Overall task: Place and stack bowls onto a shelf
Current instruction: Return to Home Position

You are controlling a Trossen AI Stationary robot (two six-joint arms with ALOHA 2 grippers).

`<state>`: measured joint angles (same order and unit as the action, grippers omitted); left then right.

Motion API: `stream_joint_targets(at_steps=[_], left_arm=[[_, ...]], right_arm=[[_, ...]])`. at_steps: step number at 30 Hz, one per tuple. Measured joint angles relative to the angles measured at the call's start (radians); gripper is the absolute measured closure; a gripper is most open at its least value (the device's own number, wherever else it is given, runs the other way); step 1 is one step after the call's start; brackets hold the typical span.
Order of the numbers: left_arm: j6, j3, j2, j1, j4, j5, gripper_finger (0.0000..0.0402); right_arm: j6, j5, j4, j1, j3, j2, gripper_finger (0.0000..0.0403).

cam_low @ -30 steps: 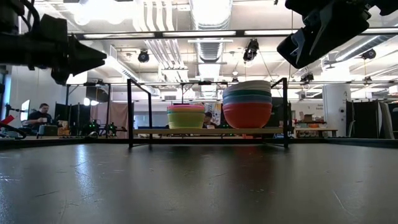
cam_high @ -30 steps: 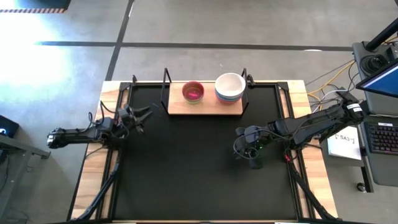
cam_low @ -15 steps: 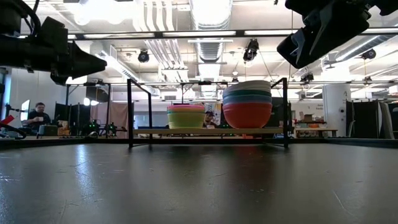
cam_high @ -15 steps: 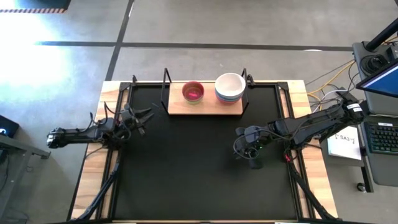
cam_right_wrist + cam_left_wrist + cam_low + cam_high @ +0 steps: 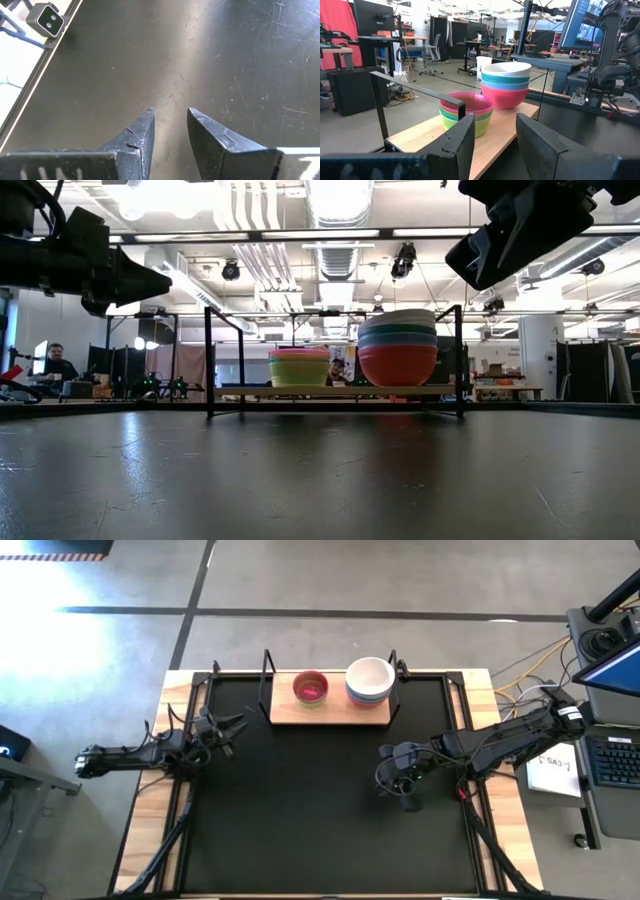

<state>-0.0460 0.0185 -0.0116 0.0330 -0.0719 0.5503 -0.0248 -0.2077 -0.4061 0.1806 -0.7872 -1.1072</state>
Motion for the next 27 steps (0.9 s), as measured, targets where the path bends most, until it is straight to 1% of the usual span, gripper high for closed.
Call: stream_joint_targets(at_steps=[13,16,18,22,24,27], left_arm=[[0.0,0.001,-0.001,0.0,-0.003,-0.001,0.0275],[0.0,0.001,-0.002,0.0,-0.003,-0.001,0.0275],[0.0,0.001,-0.002,0.0,-0.003,-0.001,0.0275],[0.0,0.002,-0.002,0.0,-0.002,-0.001,0.0275],[0.0,0.002,-0.002,0.0,-0.002,-0.001,0.0275],[0.0,0.002,-0.003,0.0,-0.001,-0.001,0.0275]], right_arm=[[0.002,0.0,-0.003,0.0,0.0,0.013,0.0298],[0.058,0.001,0.011,-0.003,0.009,0.051,0.0298],[0.128,0.002,0.073,-0.005,0.032,0.078,0.0298],[0.32,0.002,0.307,-0.005,0.118,0.156,0.0298],[0.36,0.002,0.421,-0.005,0.179,0.199,0.0298],[0.354,0.001,0.585,-0.005,0.276,0.27,0.0298]])
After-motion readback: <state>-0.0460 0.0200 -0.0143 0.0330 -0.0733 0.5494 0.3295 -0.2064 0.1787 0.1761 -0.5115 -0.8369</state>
